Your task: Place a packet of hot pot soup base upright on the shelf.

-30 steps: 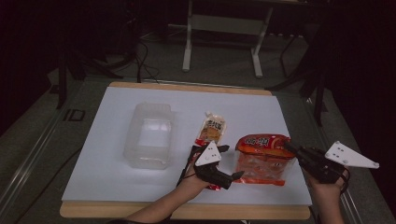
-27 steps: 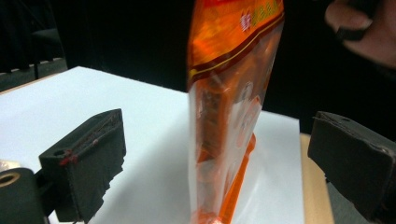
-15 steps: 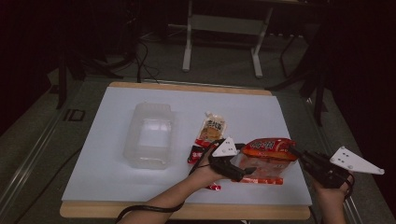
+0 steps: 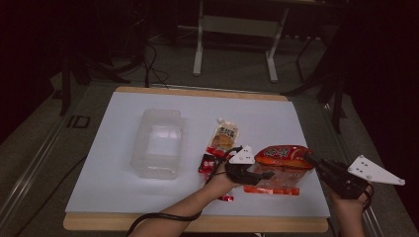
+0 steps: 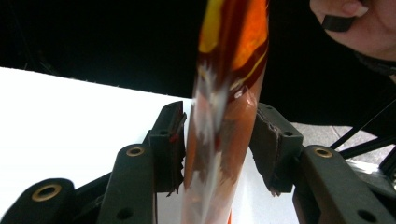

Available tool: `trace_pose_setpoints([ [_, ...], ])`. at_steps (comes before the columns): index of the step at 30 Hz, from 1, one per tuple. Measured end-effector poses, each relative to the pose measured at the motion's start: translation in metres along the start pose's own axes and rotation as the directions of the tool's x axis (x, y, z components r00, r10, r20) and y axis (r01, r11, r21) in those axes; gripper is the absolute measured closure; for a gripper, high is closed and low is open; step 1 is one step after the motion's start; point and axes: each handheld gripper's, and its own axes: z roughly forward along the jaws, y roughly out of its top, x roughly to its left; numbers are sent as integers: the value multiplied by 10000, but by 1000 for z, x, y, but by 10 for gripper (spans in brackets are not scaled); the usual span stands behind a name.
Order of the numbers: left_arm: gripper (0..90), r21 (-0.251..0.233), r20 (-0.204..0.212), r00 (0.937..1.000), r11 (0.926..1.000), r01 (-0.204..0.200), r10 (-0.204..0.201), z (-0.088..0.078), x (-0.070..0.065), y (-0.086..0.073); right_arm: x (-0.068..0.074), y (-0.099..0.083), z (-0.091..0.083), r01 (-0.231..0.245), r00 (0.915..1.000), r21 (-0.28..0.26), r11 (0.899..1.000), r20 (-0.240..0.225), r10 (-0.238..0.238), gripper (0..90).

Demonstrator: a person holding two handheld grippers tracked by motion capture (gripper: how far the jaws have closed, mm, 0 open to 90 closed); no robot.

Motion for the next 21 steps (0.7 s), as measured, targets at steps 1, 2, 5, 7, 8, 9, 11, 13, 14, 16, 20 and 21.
trace_pose_setpoints([
  [1,599,-14,-22,10000,10000,56,-56,1,0,0,0,0,0,-2,10000,0,10000,3,2,877],
  [2,615,-46,28,9999,9999,149,-149,1,0,1,0,0,0,-9,10000,-7,10000,-3,9,876],
  [5,676,-46,27,9999,9999,97,-97,2,1,0,0,-1,0,-23,10000,-19,10000,52,23,876],
  [7,688,-25,-21,10000,10000,16,-16,2,1,1,-1,-2,0,-13,9999,-11,10000,130,13,876],
  [8,690,-29,-36,10000,10000,53,-53,2,1,1,-1,-2,0,-15,9999,-20,10000,148,15,876],
  [9,690,-33,-25,10000,10000,5,-5,3,1,1,-1,-2,0,-34,9999,-23,10000,159,34,875],
  [11,700,-31,-46,9999,9999,-117,117,3,1,1,-1,-3,0,-74,9998,-51,10000,168,75,873],
  [13,704,5,-128,9996,9997,-263,263,4,0,2,-2,-3,1,-96,9998,-54,9999,182,97,872],
  [14,708,6,-165,9995,9996,-287,287,4,-1,2,-2,-3,1,-97,9994,-20,10000,325,97,870],
  [16,710,12,-198,9992,9994,-343,343,4,-2,4,-3,-2,1,-52,9991,-9,10000,427,52,869],
  [20,711,-177,-276,9992,9994,-292,287,1,-4,7,-2,2,1,-40,9986,-30,10000,529,41,859],
  [21,711,-231,-264,9993,9994,-266,260,1,-4,8,-2,4,2,-32,9983,-54,10000,581,35,857],
])
